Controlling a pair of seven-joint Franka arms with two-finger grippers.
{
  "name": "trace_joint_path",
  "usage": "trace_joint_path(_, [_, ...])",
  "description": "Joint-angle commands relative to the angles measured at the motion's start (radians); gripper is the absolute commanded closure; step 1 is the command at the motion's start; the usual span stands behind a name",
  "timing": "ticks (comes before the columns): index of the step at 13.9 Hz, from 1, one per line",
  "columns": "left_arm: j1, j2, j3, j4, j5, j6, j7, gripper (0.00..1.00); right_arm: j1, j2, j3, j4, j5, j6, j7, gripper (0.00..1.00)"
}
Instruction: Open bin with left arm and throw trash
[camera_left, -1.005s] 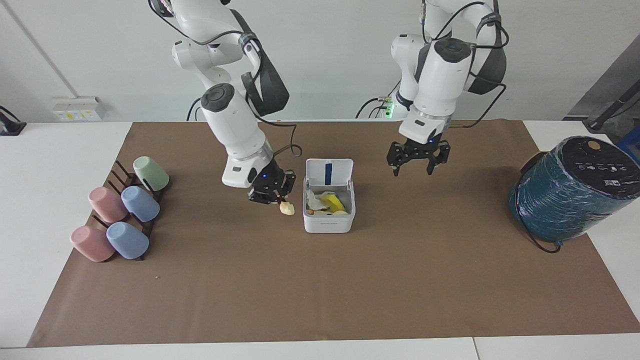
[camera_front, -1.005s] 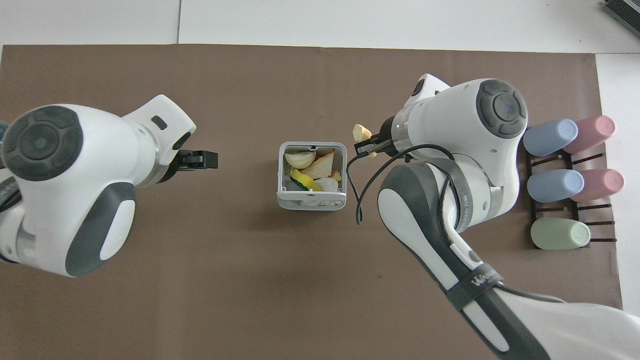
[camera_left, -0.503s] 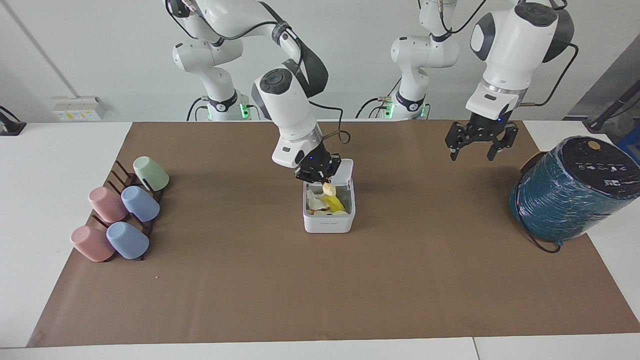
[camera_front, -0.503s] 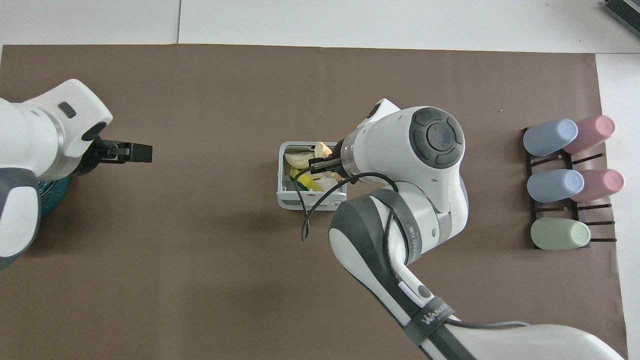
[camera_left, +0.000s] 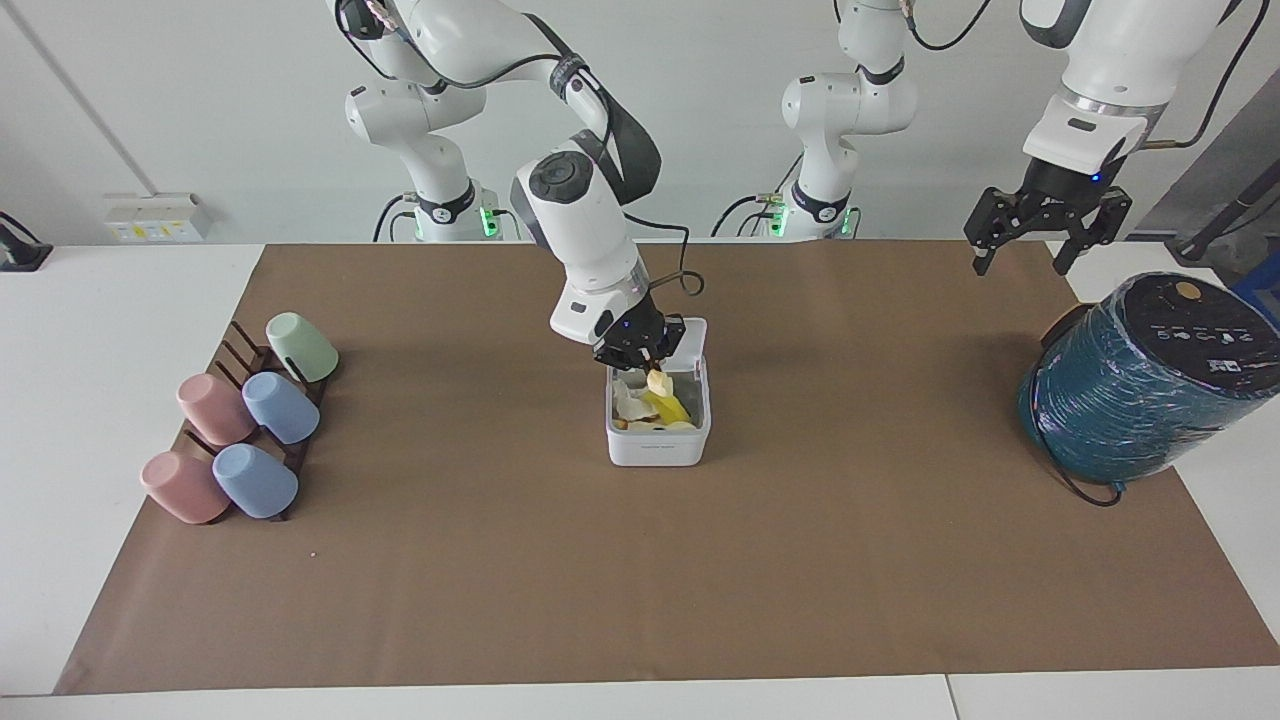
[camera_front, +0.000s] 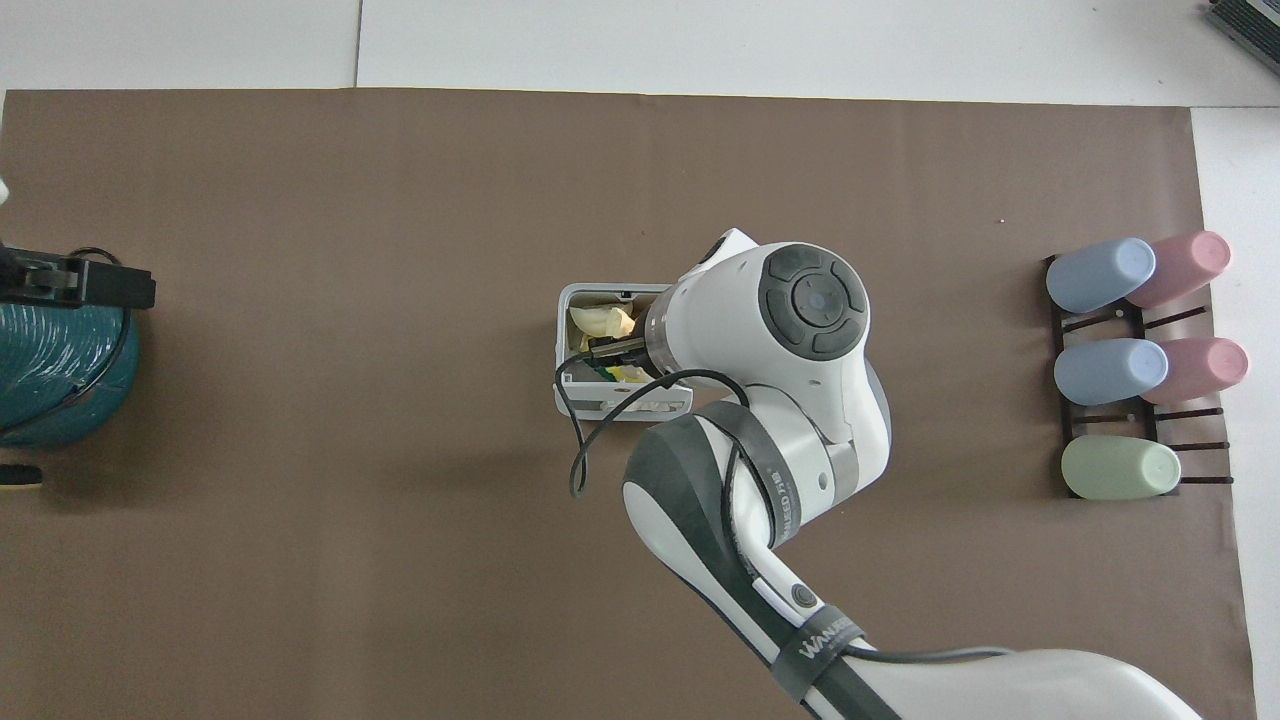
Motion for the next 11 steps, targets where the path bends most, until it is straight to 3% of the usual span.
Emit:
trace_joint_path(1, [0.017,0.019,-0.007,0.043,-0.010,-0.046,0.018,0.00,-0.009,-0.006,0.007,-0.013,0.019,0.022,0.004,0.30])
trace_joint_path(9, [0.015,-0.024,-0.011,-0.014,-0.010,-0.075,0.010,0.00,-0.009,-0.004,0.007,-0.019,0.019,0.057,0.004,0.18])
trace_joint_path(11, [0.018,-0.025,-0.010,-0.014,-0.010,-0.086,0.016,0.00,-0.009,-0.003,0.007,-0.019,0.018,0.059,-0.008,0.00])
